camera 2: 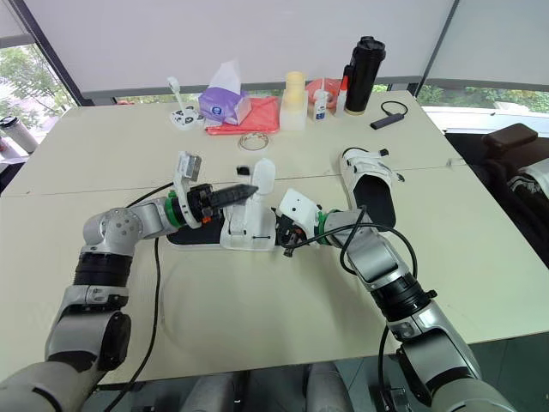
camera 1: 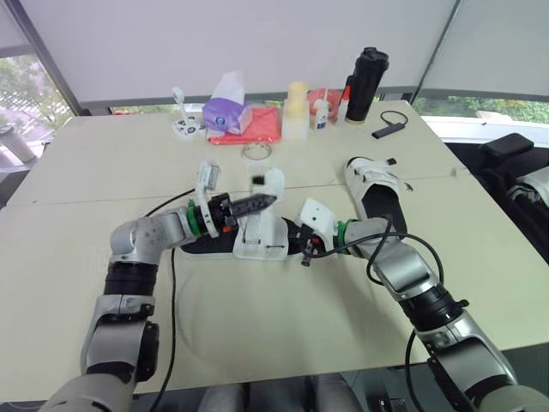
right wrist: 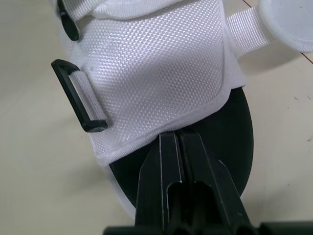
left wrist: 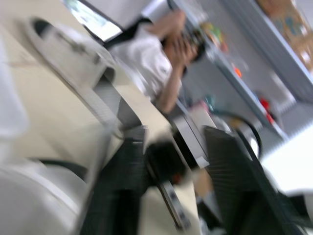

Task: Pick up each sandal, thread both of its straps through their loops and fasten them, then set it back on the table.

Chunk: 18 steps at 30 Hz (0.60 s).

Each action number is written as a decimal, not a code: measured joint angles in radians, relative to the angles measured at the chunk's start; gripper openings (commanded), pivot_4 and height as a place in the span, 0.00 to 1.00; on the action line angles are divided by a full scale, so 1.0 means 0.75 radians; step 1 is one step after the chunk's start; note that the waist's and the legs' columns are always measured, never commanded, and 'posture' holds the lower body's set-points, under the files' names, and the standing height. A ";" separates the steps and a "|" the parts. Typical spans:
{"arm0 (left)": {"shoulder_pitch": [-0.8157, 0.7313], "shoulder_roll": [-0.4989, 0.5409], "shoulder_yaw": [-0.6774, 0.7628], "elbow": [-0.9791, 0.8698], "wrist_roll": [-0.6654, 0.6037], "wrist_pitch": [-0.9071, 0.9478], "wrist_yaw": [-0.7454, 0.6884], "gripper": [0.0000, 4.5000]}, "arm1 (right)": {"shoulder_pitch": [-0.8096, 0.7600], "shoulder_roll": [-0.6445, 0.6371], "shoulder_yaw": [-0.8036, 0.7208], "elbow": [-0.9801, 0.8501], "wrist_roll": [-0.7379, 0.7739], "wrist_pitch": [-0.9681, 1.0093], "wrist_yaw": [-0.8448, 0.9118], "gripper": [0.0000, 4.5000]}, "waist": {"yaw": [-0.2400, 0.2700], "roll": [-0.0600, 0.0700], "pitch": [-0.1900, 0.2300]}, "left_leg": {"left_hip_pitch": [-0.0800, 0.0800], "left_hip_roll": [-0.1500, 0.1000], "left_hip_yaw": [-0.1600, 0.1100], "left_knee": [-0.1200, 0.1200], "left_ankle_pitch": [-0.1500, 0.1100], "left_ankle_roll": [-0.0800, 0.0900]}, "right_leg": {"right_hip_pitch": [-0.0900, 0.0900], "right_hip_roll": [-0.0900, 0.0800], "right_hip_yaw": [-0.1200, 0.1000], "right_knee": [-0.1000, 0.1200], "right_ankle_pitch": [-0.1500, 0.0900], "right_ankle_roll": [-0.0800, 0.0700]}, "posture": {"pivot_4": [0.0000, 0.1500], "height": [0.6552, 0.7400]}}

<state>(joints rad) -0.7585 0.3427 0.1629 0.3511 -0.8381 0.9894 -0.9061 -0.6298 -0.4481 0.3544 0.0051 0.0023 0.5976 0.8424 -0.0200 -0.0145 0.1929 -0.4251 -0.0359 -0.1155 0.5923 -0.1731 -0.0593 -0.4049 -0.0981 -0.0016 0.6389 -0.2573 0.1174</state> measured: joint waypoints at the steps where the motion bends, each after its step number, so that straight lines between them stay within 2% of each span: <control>1: -0.002 -0.019 0.019 0.015 0.008 -0.026 0.033 0.64 | 0.000 0.000 0.000 0.000 0.000 0.000 0.000 0.00 | 0.000 0.000 0.000 | 0.000 0.000 0.000 0.000 0.000 0.000 | 0.000 0.000 0.000 0.000 0.000 0.000 | 1.00 1.00; 11: -0.014 -0.054 0.082 0.123 0.085 -0.171 0.153 0.64 | 0.000 0.000 0.000 -0.001 0.000 0.000 0.000 0.00 | 0.001 0.000 0.000 | 0.000 0.000 0.000 0.000 0.000 0.000 | 0.000 0.000 0.000 0.000 0.001 0.002 | 1.00 1.00; 18: -0.185 0.010 0.182 0.186 0.087 -0.248 0.175 0.64 | 0.000 -0.001 0.002 -0.002 0.000 0.003 0.001 0.00 | -0.001 0.000 0.000 | 0.000 0.000 0.000 0.000 0.000 0.000 | 0.000 0.000 0.000 0.000 0.001 0.003 | 1.00 1.00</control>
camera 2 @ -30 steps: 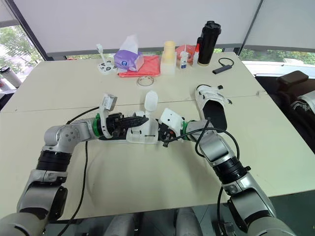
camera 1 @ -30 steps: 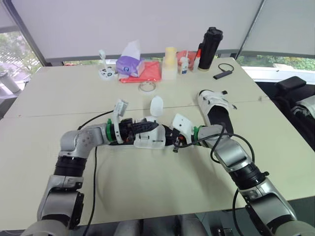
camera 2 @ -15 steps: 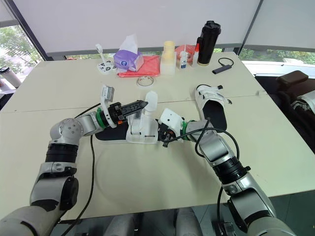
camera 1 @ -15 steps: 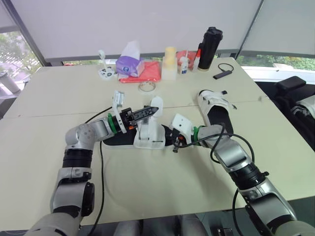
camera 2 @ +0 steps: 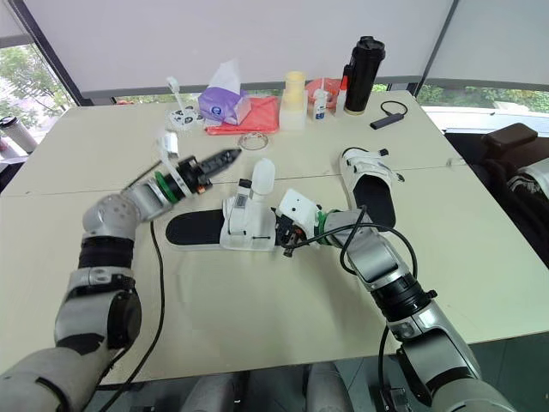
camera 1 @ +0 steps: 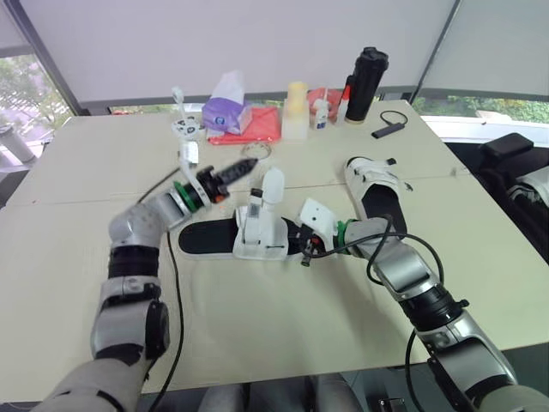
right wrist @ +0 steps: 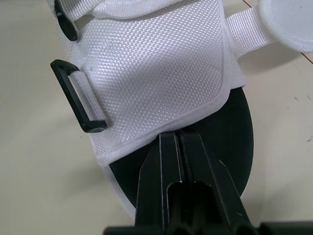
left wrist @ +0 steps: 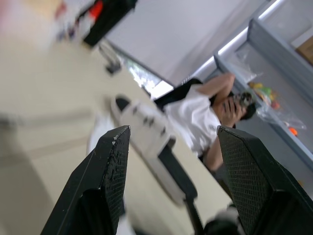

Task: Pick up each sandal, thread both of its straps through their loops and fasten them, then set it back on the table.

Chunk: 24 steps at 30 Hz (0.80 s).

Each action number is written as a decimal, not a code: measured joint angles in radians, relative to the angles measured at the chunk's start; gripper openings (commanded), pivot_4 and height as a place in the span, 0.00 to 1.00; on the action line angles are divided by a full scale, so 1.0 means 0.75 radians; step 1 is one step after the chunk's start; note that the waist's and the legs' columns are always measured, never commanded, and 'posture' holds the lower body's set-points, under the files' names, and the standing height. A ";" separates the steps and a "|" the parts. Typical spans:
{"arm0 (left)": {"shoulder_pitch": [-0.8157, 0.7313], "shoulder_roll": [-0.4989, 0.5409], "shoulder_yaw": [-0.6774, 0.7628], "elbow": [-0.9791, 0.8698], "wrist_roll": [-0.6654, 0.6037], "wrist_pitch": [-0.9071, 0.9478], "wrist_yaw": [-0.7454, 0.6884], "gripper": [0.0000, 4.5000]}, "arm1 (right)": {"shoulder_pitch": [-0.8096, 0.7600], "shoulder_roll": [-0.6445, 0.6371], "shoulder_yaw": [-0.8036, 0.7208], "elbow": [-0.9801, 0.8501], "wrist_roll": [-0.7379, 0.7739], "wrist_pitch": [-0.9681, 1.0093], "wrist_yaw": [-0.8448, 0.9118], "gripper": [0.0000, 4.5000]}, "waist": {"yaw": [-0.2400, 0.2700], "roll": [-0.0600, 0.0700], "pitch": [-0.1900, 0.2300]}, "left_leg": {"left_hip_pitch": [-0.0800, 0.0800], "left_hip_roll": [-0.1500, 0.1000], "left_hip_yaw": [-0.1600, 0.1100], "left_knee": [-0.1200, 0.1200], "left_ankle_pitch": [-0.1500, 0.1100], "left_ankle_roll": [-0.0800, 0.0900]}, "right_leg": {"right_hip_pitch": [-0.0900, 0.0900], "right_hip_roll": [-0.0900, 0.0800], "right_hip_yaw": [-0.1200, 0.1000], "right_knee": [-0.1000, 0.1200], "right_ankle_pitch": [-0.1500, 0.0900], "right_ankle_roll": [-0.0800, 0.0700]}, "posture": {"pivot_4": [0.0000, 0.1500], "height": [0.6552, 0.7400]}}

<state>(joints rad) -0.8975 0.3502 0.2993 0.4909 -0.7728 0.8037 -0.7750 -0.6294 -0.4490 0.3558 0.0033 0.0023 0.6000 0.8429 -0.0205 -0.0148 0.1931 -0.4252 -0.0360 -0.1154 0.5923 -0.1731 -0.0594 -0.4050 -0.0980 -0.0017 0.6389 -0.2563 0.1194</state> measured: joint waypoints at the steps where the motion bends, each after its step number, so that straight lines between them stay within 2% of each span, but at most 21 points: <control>1: -0.002 0.013 -0.005 -0.002 0.010 -0.014 -0.015 0.64 | 0.000 0.000 0.000 0.000 0.000 0.000 0.000 0.00 | 0.000 0.000 0.000 | 0.000 0.000 0.000 0.000 0.000 0.000 | 0.000 0.000 0.000 0.000 0.000 0.000 | 1.00 1.00; 10: 0.075 0.092 -0.322 0.073 0.308 -0.176 -0.272 0.64 | 0.000 0.000 0.001 0.000 -0.001 -0.004 -0.001 0.00 | 0.000 0.000 0.000 | 0.000 0.000 0.000 0.000 0.000 0.000 | 0.000 0.000 0.000 0.000 0.000 0.000 | 1.00 1.00; 24: -0.008 0.064 -0.370 0.287 0.429 -0.242 -0.418 0.64 | 0.002 0.000 0.002 -0.004 -0.001 0.002 -0.005 0.00 | -0.001 0.000 0.000 | 0.000 0.000 0.000 0.000 0.000 0.000 | 0.000 0.000 0.000 0.001 0.000 0.000 | 1.00 1.00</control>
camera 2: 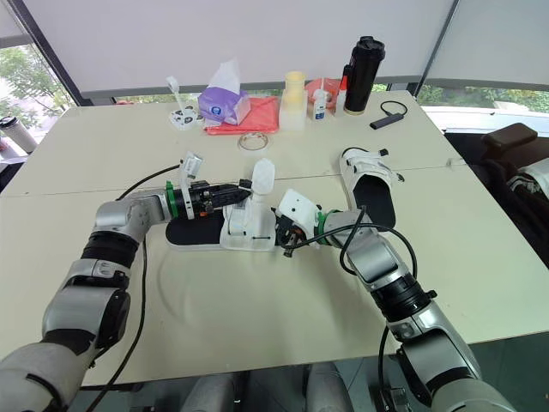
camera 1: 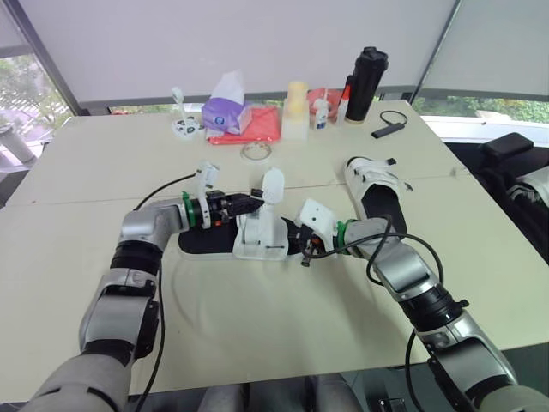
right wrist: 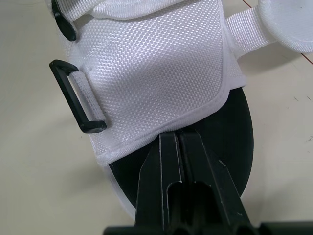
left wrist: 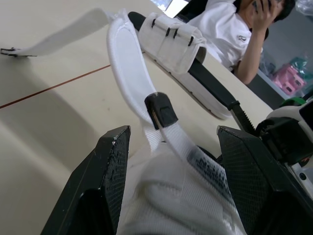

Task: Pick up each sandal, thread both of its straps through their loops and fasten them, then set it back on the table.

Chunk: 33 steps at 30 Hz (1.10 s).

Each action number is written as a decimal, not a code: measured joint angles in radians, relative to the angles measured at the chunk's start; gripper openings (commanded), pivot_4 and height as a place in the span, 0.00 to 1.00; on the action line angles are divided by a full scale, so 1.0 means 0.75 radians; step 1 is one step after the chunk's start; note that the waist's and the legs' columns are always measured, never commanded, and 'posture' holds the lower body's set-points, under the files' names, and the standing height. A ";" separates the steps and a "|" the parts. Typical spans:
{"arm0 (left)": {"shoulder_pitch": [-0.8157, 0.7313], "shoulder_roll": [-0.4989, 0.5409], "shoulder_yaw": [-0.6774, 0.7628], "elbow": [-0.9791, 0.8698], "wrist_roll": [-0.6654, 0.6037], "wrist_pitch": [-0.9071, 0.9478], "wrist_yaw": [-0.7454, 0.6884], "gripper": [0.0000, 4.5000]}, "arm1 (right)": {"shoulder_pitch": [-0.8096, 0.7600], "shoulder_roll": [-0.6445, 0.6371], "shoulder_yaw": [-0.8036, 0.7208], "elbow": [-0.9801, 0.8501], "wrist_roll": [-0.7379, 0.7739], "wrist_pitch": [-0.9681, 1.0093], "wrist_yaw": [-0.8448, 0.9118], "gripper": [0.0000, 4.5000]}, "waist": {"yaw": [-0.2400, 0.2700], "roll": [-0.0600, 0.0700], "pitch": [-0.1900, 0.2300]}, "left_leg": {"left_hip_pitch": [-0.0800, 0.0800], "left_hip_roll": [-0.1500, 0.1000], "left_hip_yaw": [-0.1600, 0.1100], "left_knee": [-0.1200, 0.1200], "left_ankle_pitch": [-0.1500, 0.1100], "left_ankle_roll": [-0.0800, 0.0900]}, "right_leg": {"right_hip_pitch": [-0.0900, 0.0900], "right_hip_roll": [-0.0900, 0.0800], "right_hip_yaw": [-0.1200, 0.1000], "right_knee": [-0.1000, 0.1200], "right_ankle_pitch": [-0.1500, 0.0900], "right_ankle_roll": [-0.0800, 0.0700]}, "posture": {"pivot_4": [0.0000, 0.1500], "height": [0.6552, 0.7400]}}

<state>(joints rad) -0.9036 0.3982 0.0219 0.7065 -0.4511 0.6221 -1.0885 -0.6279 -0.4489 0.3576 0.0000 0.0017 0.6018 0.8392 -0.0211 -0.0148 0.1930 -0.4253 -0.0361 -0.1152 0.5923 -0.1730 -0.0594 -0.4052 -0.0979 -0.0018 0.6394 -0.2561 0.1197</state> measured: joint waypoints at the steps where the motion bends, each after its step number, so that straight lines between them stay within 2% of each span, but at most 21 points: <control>1: -0.002 -0.001 0.001 0.005 0.004 -0.001 -0.003 0.64 | 0.000 0.000 0.000 0.000 0.000 0.001 0.000 0.00 | 0.000 0.000 0.000 | 0.000 0.000 0.000 0.000 0.000 0.000 | 0.000 0.000 0.000 0.000 0.000 0.000 | 1.00 1.00; 4: -0.011 -0.001 0.007 0.027 0.006 -0.003 -0.015 0.47 | 0.000 0.000 0.000 0.000 -0.001 0.000 -0.001 0.00 | 0.001 0.000 0.000 | 0.000 0.000 0.000 0.000 0.000 0.000 | 0.000 0.000 0.000 0.000 0.000 0.000 | 1.00 1.00; 8: -0.023 -0.008 0.035 0.049 0.006 -0.020 -0.018 0.06 | 0.000 0.000 0.001 0.000 -0.001 0.000 -0.002 0.00 | 0.000 0.000 0.000 | 0.000 0.000 0.000 0.000 0.000 0.000 | 0.000 0.000 0.000 0.001 0.000 0.000 | 1.00 1.00; 9: -0.026 -0.010 0.045 0.050 0.005 -0.022 -0.019 0.01 | 0.000 0.000 0.001 0.000 -0.001 0.000 -0.002 0.00 | 0.000 0.000 0.000 | 0.000 0.000 0.000 0.000 0.000 0.000 | 0.000 0.000 0.000 0.000 0.000 0.000 | 1.00 1.00; 18: -0.002 -0.007 0.083 -0.031 -0.035 0.004 -0.087 0.01 | 0.000 0.000 0.003 0.000 -0.001 -0.001 -0.006 0.00 | 0.000 0.000 0.000 | 0.000 0.000 0.000 0.000 0.000 0.000 | 0.000 0.000 0.000 0.001 0.000 0.000 | 1.00 1.00; 23: 0.038 0.023 0.215 -0.220 -0.240 0.207 -0.168 0.01 | 0.001 -0.001 0.007 -0.002 -0.001 -0.002 -0.009 0.00 | -0.005 0.000 0.000 | 0.000 0.000 0.000 0.000 0.000 0.000 | 0.000 0.000 0.000 0.001 0.000 0.000 | 1.00 1.00; 27: 0.071 0.036 0.246 -0.335 -0.315 0.292 -0.164 0.01 | 0.001 0.001 0.013 -0.002 0.000 -0.003 -0.011 0.00 | 0.001 0.000 0.000 | 0.000 0.000 0.000 0.001 0.000 0.000 | 0.000 0.000 0.000 0.002 0.000 0.000 | 1.00 1.00; 33: 0.091 0.024 0.259 -0.342 -0.316 0.281 -0.100 0.01 | 0.001 0.001 0.016 -0.002 0.000 -0.008 -0.010 0.00 | 0.003 0.000 0.000 | 0.000 0.000 0.000 0.002 0.000 0.000 | 0.000 0.000 0.000 0.002 0.000 0.000 | 1.00 1.00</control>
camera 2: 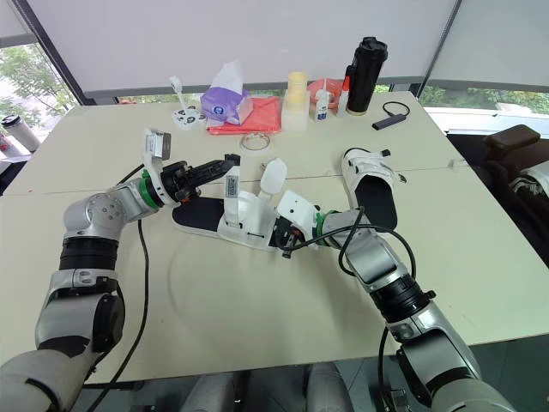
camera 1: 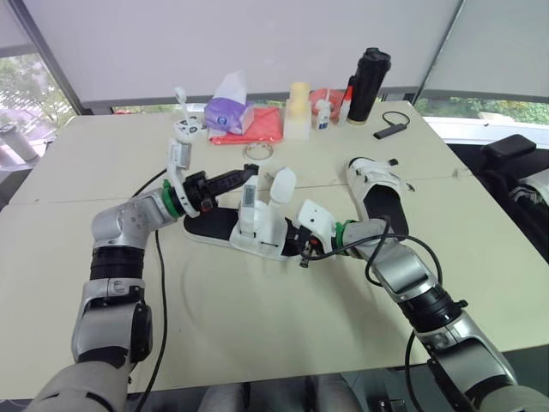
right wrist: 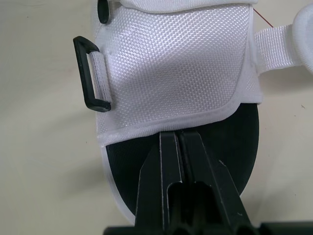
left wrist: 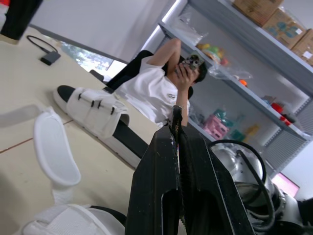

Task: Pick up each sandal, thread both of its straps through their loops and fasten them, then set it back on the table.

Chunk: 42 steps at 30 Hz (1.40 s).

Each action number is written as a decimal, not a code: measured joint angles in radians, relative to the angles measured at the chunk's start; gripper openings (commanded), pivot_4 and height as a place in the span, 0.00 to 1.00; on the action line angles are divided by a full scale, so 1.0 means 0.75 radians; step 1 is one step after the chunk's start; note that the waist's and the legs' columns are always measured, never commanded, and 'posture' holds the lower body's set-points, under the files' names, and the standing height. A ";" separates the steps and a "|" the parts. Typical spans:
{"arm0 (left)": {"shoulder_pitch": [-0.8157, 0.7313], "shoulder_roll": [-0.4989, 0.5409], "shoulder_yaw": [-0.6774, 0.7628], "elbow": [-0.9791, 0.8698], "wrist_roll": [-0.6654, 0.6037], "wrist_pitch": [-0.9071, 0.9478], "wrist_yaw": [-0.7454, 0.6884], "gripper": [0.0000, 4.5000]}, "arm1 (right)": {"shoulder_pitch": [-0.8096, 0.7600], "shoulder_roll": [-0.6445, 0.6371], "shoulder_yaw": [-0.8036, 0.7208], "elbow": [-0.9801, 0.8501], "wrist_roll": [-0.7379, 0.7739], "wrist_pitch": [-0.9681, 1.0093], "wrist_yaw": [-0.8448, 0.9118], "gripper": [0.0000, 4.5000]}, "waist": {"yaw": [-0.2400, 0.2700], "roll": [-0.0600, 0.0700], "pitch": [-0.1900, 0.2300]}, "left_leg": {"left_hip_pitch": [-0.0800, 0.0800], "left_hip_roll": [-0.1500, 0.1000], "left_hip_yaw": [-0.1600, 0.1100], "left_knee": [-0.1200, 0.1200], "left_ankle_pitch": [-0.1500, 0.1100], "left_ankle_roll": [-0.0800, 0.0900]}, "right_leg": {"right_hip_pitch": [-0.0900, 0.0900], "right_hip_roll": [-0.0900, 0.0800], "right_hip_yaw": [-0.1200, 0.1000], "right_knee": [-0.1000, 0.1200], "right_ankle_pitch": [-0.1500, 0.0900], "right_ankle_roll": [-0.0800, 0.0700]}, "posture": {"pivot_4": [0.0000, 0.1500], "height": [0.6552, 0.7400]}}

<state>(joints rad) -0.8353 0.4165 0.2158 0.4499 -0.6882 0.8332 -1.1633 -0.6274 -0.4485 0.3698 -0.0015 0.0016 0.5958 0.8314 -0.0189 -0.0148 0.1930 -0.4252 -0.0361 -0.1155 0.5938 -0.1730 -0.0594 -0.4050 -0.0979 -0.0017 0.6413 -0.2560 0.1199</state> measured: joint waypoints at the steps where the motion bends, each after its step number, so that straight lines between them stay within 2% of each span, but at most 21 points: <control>1: 0.000 -0.006 -0.001 0.000 0.001 -0.009 0.008 0.01 | 0.000 0.000 0.000 0.000 0.000 0.000 0.000 0.00 | 0.000 0.000 0.000 | 0.000 0.000 0.000 0.000 0.000 0.000 | 0.000 0.000 0.000 0.000 0.000 0.000 | 1.00 1.00; 7: 0.000 -0.022 -0.011 0.027 0.023 -0.063 0.019 0.01 | 0.000 0.000 0.001 -0.001 0.000 0.000 0.000 0.00 | 0.000 0.000 0.000 | 0.000 0.000 0.000 0.000 0.000 0.000 | 0.000 0.000 0.000 0.000 0.000 0.000 | 1.00 1.00; 19: -0.092 -0.049 -0.039 0.351 0.133 -0.252 0.009 0.01 | 0.024 -0.005 0.001 -0.041 -0.011 0.008 -0.005 0.00 | -0.001 0.000 0.000 | 0.000 0.000 0.000 0.000 0.000 0.000 | 0.000 0.000 0.000 0.000 0.000 0.000 | 1.00 1.00; 42: -0.255 -0.106 -0.054 0.672 0.256 -0.375 -0.077 0.01 | 0.039 -0.013 0.016 -0.077 -0.040 0.010 -0.001 0.00 | -0.002 0.000 0.000 | 0.000 -0.001 0.000 0.001 0.000 0.000 | -0.001 0.000 0.000 0.004 0.000 0.001 | 1.00 1.00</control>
<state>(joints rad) -1.0265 0.3371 0.1754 0.9541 -0.4963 0.5523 -1.2213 -0.5985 -0.4579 0.3817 -0.0595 -0.0280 0.6030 0.8308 -0.0200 -0.0149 0.1930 -0.4251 -0.0365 -0.1155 0.5949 -0.1729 -0.0593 -0.4054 -0.0979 -0.0018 0.6442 -0.2564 0.1206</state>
